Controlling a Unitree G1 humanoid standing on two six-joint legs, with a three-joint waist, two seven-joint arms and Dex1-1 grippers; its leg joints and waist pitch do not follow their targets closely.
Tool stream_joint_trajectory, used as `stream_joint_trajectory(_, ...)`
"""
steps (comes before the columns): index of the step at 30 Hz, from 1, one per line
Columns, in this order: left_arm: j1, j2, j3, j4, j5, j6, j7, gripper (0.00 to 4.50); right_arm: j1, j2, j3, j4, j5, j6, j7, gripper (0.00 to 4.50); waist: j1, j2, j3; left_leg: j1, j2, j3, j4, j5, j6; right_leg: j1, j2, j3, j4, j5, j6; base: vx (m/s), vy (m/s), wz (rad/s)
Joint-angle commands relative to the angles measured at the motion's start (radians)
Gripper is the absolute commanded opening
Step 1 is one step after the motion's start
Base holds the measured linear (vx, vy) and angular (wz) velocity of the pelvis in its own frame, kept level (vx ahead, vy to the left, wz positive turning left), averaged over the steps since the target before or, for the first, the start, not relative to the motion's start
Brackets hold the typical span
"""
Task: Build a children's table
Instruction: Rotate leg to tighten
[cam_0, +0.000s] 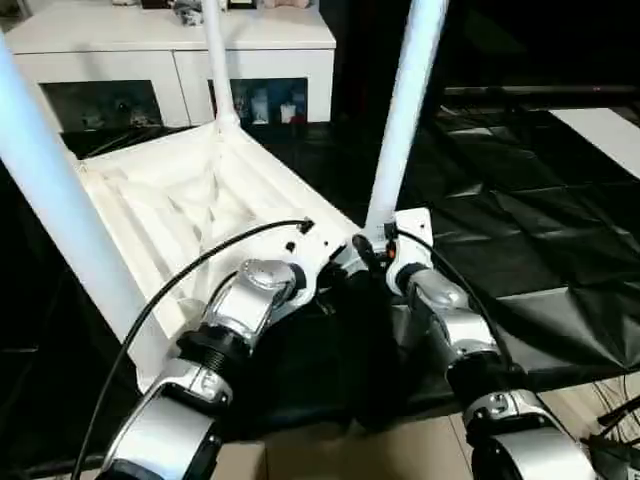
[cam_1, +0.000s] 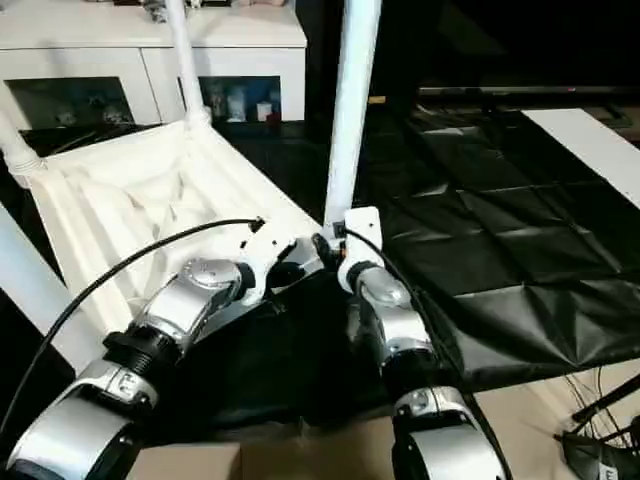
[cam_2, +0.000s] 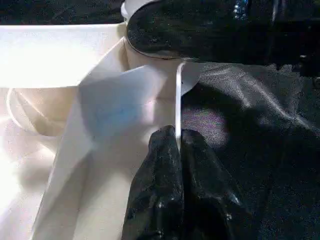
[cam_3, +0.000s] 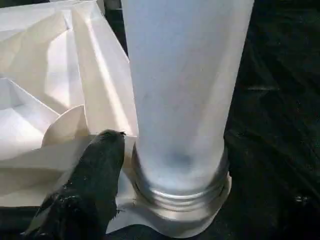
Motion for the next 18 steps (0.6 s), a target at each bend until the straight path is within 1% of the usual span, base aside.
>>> stream_joint_trajectory(1,0.034,0.011,-0.038,0.025,0.007,-0.004,-0.051,0.0,0.009,0.001,0.045,0.003,-0.013,0.004,0.061,3.6,0.002,-0.003,-0.044,0.011,0.034,-0.027,-0.087,-0.429,0.005,0.018,-0.036,0.014,-0.093,-0.408,-0.15,0.0,0.0,0.0)
stream_joint_trajectory(2,0.034,0.011,-0.038,0.025,0.007,-0.004,-0.051,0.0,0.009,0.001,0.045,0.003,-0.013,0.004,0.061,3.63,0.002,-0.004,-0.045,0.011,0.034,-0.026,-0.086,-0.43,0.006,0.018,-0.035,0.014,-0.093,-0.407,-0.149,0.0,0.0,0.0)
stream_joint_trajectory(4,0.042,0.026,-0.052,0.013,0.014,-0.033,-0.079,0.0,0.011,-0.021,0.051,-0.002,-0.022,-0.002,0.078,3.63,0.003,-0.002,-0.044,0.01,0.035,-0.027,-0.088,-0.429,0.006,0.017,-0.036,0.015,-0.094,-0.404,-0.151,0.0,0.0,0.0)
stream_joint_trajectory(5,0.051,0.038,-0.054,-0.002,0.013,-0.035,-0.095,0.0,0.017,-0.045,0.055,-0.008,-0.025,-0.02,0.107,3.63,0.005,0.0,-0.046,0.011,0.036,-0.027,-0.087,-0.425,0.005,0.018,-0.036,0.015,-0.092,-0.391,-0.154,0.0,0.0,0.0)
stream_joint_trajectory(6,0.069,0.064,-0.063,-0.035,0.01,-0.053,-0.134,0.0,0.028,-0.086,0.053,-0.023,-0.014,-0.045,0.184,3.63,0.004,-0.002,-0.045,0.01,0.037,-0.025,-0.088,-0.422,0.007,0.018,-0.036,0.016,-0.092,-0.382,-0.156,0.0,0.0,0.0)
stream_joint_trajectory(7,0.079,0.077,-0.063,-0.054,0.004,-0.045,-0.152,0.0,0.036,-0.111,0.056,-0.034,-0.008,-0.062,0.237,3.63,0.008,-0.003,-0.045,0.01,0.039,-0.025,-0.087,-0.422,0.015,0.021,-0.037,0.016,-0.092,-0.37,-0.161,0.0,0.0,0.0)
stream_joint_trajectory(8,0.089,0.095,-0.069,-0.072,0.004,-0.066,-0.177,0.0,0.05,-0.139,0.068,-0.059,-0.001,-0.07,0.303,3.63,0.007,-0.004,-0.045,0.007,0.04,-0.023,-0.086,-0.402,0.022,0.022,-0.037,0.018,-0.088,-0.342,-0.171,0.0,0.0,0.0)
stream_joint_trajectory(9,0.101,0.114,-0.076,-0.092,-0.001,-0.092,-0.214,0.0,0.065,-0.17,0.083,-0.085,0.0,-0.086,0.369,3.63,0.012,0.0,-0.047,0.009,0.04,-0.021,-0.084,-0.395,0.03,0.023,-0.035,0.018,-0.089,-0.317,-0.18,0.0,0.0,0.0)
stream_joint_trajectory(10,0.11,0.126,-0.078,-0.108,-0.007,-0.095,-0.237,0.0,0.077,-0.194,0.097,-0.102,-0.003,-0.104,0.412,3.63,0.013,-0.003,-0.047,0.007,0.041,-0.02,-0.083,-0.386,0.036,0.025,-0.035,0.018,-0.087,-0.3,-0.183,0.0,0.0,0.0)
stream_joint_trajectory(11,0.123,0.148,-0.085,-0.133,-0.013,-0.11,-0.276,0.0,0.093,-0.226,0.116,-0.125,-0.008,-0.127,0.469,3.63,0.015,-0.004,-0.048,0.003,0.041,-0.019,-0.083,-0.354,0.048,0.029,-0.036,0.019,-0.081,-0.264,-0.193,0.0,0.0,0.0)
stream_joint_trajectory(12,0.123,0.148,-0.085,-0.133,-0.013,-0.11,-0.276,0.0,0.093,-0.226,0.116,-0.125,-0.008,-0.127,0.469,3.63,0.018,0.002,-0.048,0.004,0.04,-0.019,-0.083,-0.346,0.052,0.03,-0.036,0.019,-0.08,-0.258,-0.197,0.0,0.0,0.0)
stream_joint_trajectory(13,0.141,0.176,-0.099,-0.17,-0.026,-0.139,-0.338,0.0,0.109,-0.254,0.126,-0.15,0.001,-0.133,0.524,3.63,0.018,0.0,-0.049,0.006,0.042,-0.017,-0.081,-0.334,0.056,0.028,-0.036,0.02,-0.079,-0.244,-0.208,0.0,0.0,0.0)
stream_joint_trajectory(14,0.147,0.185,-0.103,-0.184,-0.034,-0.147,-0.363,0.0,0.114,-0.262,0.128,-0.159,0.007,-0.133,0.542,3.63,0.021,0.0,-0.05,0.004,0.042,-0.017,-0.081,-0.315,0.062,0.032,-0.036,0.02,-0.075,-0.224,-0.215,0.0,0.0,0.0)
stream_joint_trajectory(15,0.162,0.203,-0.105,-0.221,-0.055,-0.145,-0.406,0.0,0.123,-0.277,0.127,-0.179,0.023,-0.127,0.578,3.63,0.024,0.001,-0.051,0.005,0.043,-0.016,-0.079,-0.297,0.068,0.032,-0.036,0.02,-0.072,-0.196,-0.226,0.0,0.0,0.0)
stream_joint_trajectory(16,0.174,0.217,-0.106,-0.251,-0.072,-0.139,-0.439,0.0,0.13,-0.288,0.125,-0.194,0.037,-0.121,0.606,3.63,0.026,0.001,-0.052,0.005,0.044,-0.016,-0.08,-0.286,0.07,0.035,-0.036,0.02,-0.069,-0.18,-0.229,0.0,0.0,0.0)
stream_joint_trajectory(17,0.187,0.234,-0.104,-0.288,-0.089,-0.126,-0.463,0.0,0.142,-0.305,0.125,-0.218,0.058,-0.11,0.652,3.63,0.032,0.003,-0.053,0.007,0.047,-0.015,-0.078,-0.256,0.084,0.035,-0.035,0.02,-0.063,-0.128,-0.247,0.0,0.0,0.0)
stream_joint_trajectory(18,0.19,0.238,-0.104,-0.295,-0.09,-0.123,-0.465,0.0,0.144,-0.309,0.125,-0.22,0.06,-0.111,0.662,3.63,0.031,0.004,-0.054,0.007,0.047,-0.014,-0.077,-0.245,0.088,0.034,-0.033,0.019,-0.06,-0.11,-0.254,0.0,0.0,0.0)
